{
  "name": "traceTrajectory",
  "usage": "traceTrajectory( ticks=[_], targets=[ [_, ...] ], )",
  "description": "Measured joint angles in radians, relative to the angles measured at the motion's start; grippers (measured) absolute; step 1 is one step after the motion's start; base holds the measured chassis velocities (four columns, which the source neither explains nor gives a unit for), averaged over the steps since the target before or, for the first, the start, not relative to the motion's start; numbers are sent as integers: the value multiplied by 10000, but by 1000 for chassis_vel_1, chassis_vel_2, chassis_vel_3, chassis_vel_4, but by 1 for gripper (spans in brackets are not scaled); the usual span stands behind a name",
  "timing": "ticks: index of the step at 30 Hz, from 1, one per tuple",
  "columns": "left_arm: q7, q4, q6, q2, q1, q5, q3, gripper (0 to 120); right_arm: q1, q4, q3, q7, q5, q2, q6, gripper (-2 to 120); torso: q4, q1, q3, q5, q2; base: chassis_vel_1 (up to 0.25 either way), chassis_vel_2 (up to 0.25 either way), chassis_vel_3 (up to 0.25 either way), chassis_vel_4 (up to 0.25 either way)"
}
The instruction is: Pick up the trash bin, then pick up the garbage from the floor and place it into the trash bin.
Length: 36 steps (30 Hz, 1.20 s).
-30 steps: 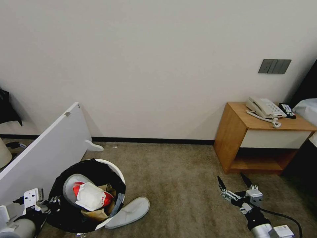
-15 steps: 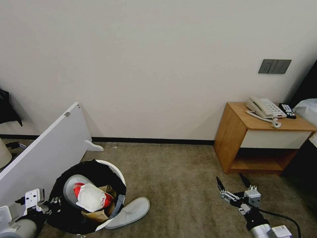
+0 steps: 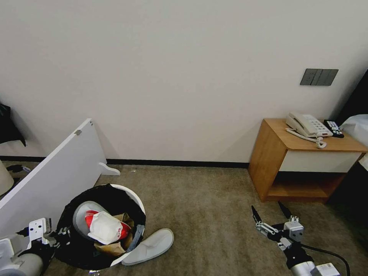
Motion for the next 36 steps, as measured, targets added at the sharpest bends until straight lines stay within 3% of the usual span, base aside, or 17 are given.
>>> traceTrajectory(
  ticks=[36],
  targets=[
    [0,90,23,18,-103,-26,20,3,45,-36,-53,1,28,-39,-25,100,1,0,0,0,0,38,42,45,41]
  ],
)
